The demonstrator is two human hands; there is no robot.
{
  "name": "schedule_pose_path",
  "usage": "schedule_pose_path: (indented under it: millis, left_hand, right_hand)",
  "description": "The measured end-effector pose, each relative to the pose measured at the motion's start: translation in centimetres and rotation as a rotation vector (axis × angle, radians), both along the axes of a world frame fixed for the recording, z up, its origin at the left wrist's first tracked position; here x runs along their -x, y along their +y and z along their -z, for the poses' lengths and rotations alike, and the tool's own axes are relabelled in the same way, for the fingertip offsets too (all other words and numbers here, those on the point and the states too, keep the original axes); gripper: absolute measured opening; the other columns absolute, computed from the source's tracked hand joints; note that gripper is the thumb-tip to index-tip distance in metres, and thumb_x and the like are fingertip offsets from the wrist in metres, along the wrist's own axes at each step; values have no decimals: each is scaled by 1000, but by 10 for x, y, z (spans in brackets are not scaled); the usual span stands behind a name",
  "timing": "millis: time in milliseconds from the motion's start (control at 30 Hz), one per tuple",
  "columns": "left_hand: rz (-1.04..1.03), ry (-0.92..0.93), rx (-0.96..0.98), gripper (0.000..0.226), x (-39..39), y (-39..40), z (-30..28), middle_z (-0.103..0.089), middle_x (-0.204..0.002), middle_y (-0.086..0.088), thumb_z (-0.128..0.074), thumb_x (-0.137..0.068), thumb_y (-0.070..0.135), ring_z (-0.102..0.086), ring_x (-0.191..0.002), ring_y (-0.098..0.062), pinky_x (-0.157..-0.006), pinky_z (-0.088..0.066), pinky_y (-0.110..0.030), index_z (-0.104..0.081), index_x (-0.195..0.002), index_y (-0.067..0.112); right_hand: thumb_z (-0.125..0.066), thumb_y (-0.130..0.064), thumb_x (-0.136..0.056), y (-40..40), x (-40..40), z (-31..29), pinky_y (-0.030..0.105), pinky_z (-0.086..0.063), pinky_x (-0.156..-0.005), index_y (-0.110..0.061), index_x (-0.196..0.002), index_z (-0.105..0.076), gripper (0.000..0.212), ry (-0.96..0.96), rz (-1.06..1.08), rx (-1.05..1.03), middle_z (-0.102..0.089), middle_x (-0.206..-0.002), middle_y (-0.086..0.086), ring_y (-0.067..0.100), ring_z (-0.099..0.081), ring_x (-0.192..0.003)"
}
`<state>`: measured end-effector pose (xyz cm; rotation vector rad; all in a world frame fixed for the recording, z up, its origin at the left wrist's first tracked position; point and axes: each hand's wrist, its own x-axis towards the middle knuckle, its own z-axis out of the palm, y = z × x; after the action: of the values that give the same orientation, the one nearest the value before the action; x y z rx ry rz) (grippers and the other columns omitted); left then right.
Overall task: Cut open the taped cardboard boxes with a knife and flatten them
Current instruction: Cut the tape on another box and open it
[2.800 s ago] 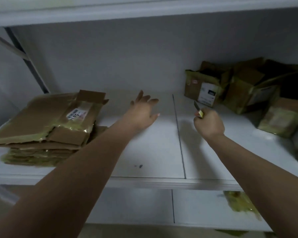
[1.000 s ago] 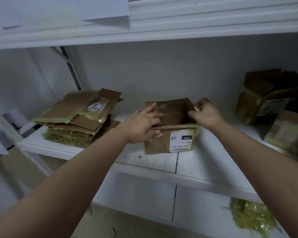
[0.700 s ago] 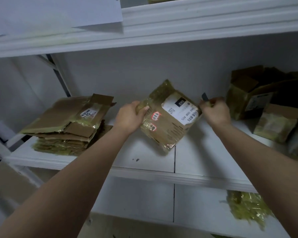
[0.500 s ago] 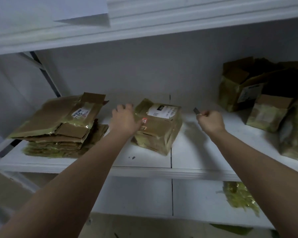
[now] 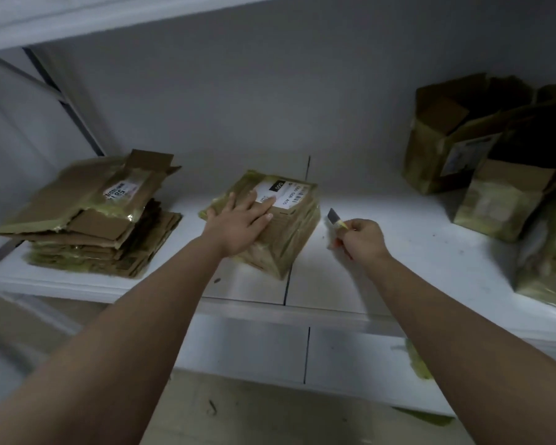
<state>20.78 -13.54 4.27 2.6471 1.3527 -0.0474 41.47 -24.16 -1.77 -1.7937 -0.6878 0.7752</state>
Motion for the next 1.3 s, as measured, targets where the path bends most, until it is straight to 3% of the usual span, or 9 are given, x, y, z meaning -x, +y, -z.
schedule_pose_path:
  millis: [67,167,433,600,700,867,933,1067,1300]
  left_hand:
    - [-21,8,-3,49,-1,-4,-2,0,-162,12,-18,-100,56,6,-149,-26,-113,-1,-60,-9,-147,54]
    - [-55,10,-11,48,-1,-10,-4,-2,-162,12,-19,-100,54,4,-149,-25,-114,-1,-58,-10,-147,53]
    - [-158,33,-1,48,-6,-25,-5,0,-162,11,-18,-100,55,3,-149,-25,-115,1,-57,-10,-148,53]
    - [-201,38,27,48,-12,-35,-8,0,-162,10,-18,-100,55,2,-149,-27,-114,1,-57,-10,-148,53]
    - [-240,36,81,50,-17,-43,-10,2,-162,9,-19,-99,58,4,-149,-29,-115,3,-57,-10,-148,53]
    - [-275,47,121,51,-25,-52,-8,7,-162,4,-18,-98,61,8,-148,-34,-115,3,-59,-4,-147,54]
    - [-277,57,107,51,-25,-51,-5,9,-162,2,-14,-98,61,8,-148,-35,-114,3,-61,-1,-147,54]
    - [-278,76,101,51,-27,-48,-2,10,-162,1,-11,-98,60,8,-147,-35,-114,1,-62,3,-147,53]
    - [-297,81,69,51,-28,-50,-1,9,-162,2,-11,-98,60,7,-148,-34,-114,1,-62,2,-147,53]
  right_hand:
    - [-49,-27,-96,6,-2,2,28,-45,-62,-12,-76,-69,32,43,0,-16,-67,-61,3,17,-58,-62]
    - [-51,-17,-91,15,-5,1,30,-48,-64,-14,-80,-67,19,27,-12,-3,-68,-76,9,23,-59,-69]
    - [-48,-18,-94,32,2,-1,13,-37,-34,-15,-91,-54,8,9,-49,-93,-63,-59,1,1,-49,-31]
    - [-50,-10,-87,48,9,-4,33,-53,-50,-17,-80,-53,11,11,-23,-102,-67,-69,12,22,-61,-47]
    - [-49,-8,-86,57,8,-8,27,-50,-47,-15,-81,-54,10,-21,-40,-77,-64,-71,12,25,-60,-52]
    - [-53,-13,-84,74,6,-7,48,-56,-78,-5,-92,-69,19,-74,-87,-16,-69,-91,20,38,-67,-83]
    - [-53,-12,-82,72,5,-7,47,-57,-71,-7,-86,-68,16,-84,-105,2,-68,-87,22,38,-67,-76]
    - [-48,-5,-87,59,1,-8,24,-43,-41,-6,-86,-62,14,-46,-176,13,-60,-78,20,24,-54,-45]
    - [-47,-6,-87,30,26,-16,22,-41,-43,-8,-84,-62,15,-48,-370,61,-59,-71,15,24,-54,-48]
